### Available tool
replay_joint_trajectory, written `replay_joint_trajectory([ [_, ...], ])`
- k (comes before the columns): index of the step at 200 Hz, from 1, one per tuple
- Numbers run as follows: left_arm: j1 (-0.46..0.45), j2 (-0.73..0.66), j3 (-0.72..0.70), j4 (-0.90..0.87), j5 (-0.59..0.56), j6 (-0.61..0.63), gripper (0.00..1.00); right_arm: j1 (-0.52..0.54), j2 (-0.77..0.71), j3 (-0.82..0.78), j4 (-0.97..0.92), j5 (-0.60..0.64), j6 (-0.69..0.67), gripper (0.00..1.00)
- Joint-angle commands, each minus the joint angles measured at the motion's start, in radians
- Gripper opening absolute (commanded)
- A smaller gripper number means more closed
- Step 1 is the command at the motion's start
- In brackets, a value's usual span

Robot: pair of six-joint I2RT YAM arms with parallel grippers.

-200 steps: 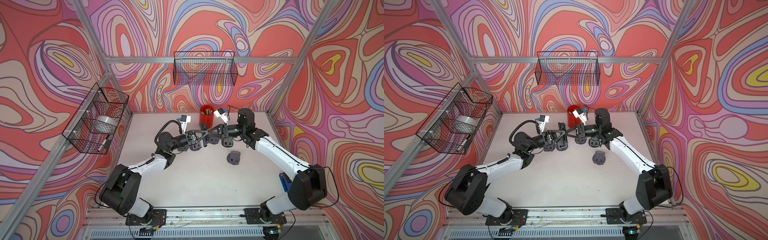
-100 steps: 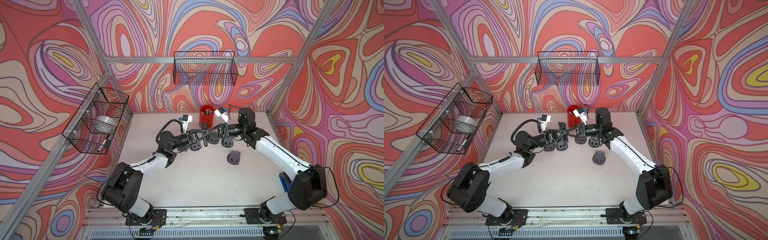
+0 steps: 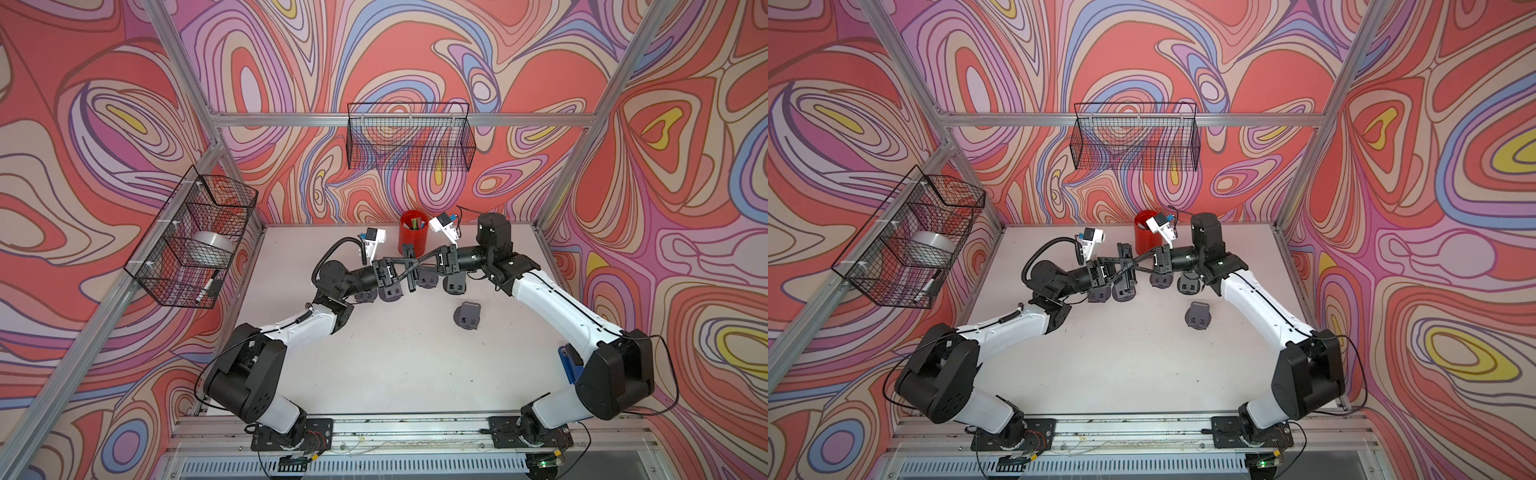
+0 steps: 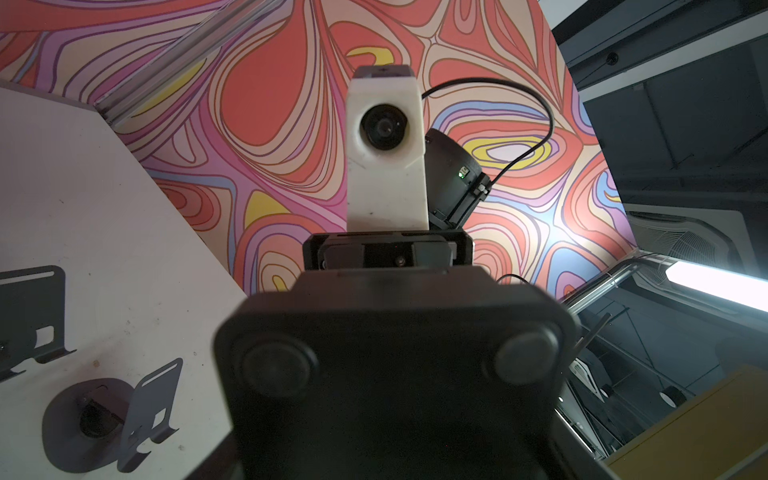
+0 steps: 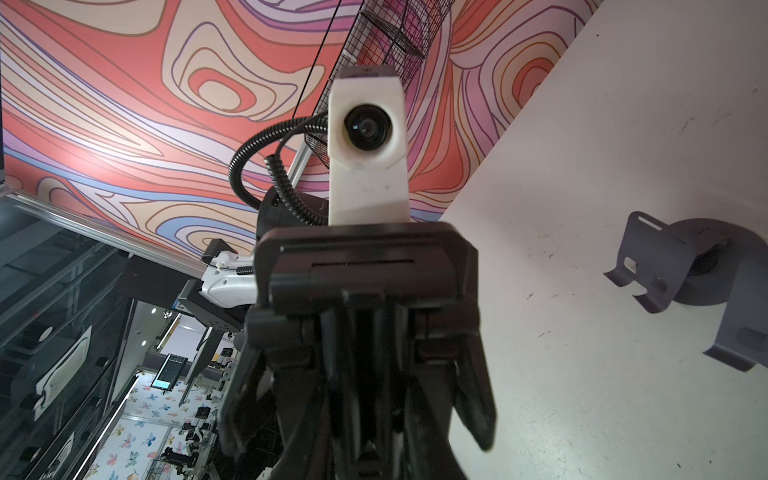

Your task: Open the phone stand

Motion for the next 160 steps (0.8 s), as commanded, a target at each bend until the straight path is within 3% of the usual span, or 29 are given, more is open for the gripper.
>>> replay_joint_trajectory([
  [1,-0.002,-0.001,0.036,0.082,0.074,-0.002,0.09,-0.009,0.005,0.039,-0.047,-0.022,-0.049,0.00],
  [106,0.064,-0.049,0.012,0.051,0.134,-0.017,0.04,-0.099,-0.008,0.033,-0.088,-0.095,-0.109,0.00],
  [160,0.108,-0.090,-0.004,0.010,0.213,-0.026,0.03,-0.157,-0.018,0.054,-0.196,-0.131,-0.187,0.00],
])
